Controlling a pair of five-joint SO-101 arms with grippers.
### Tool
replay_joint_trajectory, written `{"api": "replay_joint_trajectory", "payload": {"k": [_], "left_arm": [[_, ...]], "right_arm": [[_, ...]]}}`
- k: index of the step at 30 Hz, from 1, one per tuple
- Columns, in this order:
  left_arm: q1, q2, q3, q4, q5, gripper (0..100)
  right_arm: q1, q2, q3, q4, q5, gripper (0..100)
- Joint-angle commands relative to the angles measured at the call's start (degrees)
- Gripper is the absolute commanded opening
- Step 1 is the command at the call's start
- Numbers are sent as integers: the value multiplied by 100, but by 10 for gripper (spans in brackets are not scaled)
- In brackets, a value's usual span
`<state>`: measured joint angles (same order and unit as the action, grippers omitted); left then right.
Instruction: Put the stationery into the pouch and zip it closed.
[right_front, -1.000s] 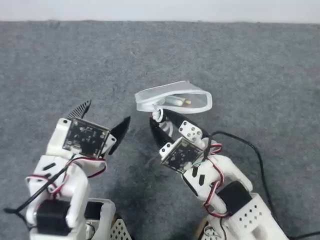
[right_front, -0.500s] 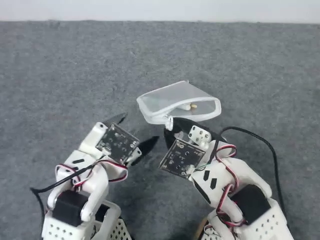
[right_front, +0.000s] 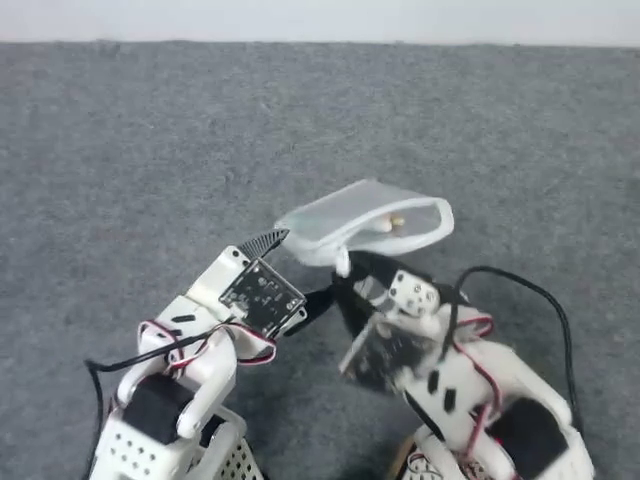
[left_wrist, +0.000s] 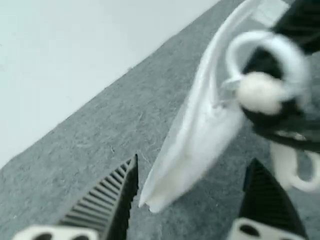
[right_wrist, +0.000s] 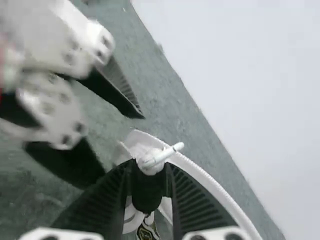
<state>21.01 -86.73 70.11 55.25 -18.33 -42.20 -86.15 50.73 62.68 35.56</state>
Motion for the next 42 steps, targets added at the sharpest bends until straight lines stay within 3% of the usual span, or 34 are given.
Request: {"api": "replay_joint_trajectory", "payload": {"k": [1, 11, 21, 28, 42], "left_arm": [[53, -35, -66, -281, 123, 316], [695, -79, -31, -281, 123, 223], [659, -88, -31, -475, 114, 6], [633, -88, 31, -545, 141, 9], [624, -88, 119, -396, 369, 9]], "right_arm": [[-242, -374, -352, 22, 62, 6], [-242, 84, -141, -242, 62, 6], [-207, 92, -9, -769, 0, 6], [708, 101, 826, -2510, -624, 6], [1323, 154, 1451, -3732, -642, 6]]}}
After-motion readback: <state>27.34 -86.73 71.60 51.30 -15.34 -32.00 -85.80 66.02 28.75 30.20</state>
